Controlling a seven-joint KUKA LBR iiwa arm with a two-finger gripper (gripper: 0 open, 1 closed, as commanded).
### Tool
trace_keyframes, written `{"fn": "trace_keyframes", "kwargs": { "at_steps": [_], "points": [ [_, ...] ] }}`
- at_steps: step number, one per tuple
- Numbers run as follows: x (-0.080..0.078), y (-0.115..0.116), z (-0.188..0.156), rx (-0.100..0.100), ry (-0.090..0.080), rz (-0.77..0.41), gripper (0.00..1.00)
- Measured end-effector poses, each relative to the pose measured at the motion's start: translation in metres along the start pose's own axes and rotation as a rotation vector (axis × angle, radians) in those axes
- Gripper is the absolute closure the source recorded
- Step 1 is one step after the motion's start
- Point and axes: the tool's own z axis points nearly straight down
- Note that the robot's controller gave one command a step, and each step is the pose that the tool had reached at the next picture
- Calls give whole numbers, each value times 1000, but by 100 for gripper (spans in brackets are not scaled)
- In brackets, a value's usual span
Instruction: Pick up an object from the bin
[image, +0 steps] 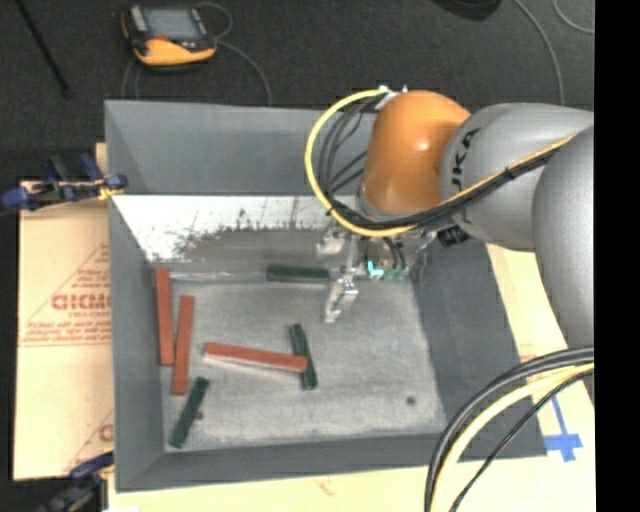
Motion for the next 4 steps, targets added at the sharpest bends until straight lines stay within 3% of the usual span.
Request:
{"fn": "trace_keyframes", "kwargs": {
  "at_steps": [1, 2, 3, 4],
  "points": [
    [-2, 0, -5, 0, -8, 0, 0],
    [9, 31, 20, 3, -15, -121, 0],
    [40, 48, 54, -2, -11, 57, 100],
    [40, 48, 54, -2, -11, 57, 100]
  ]
}}
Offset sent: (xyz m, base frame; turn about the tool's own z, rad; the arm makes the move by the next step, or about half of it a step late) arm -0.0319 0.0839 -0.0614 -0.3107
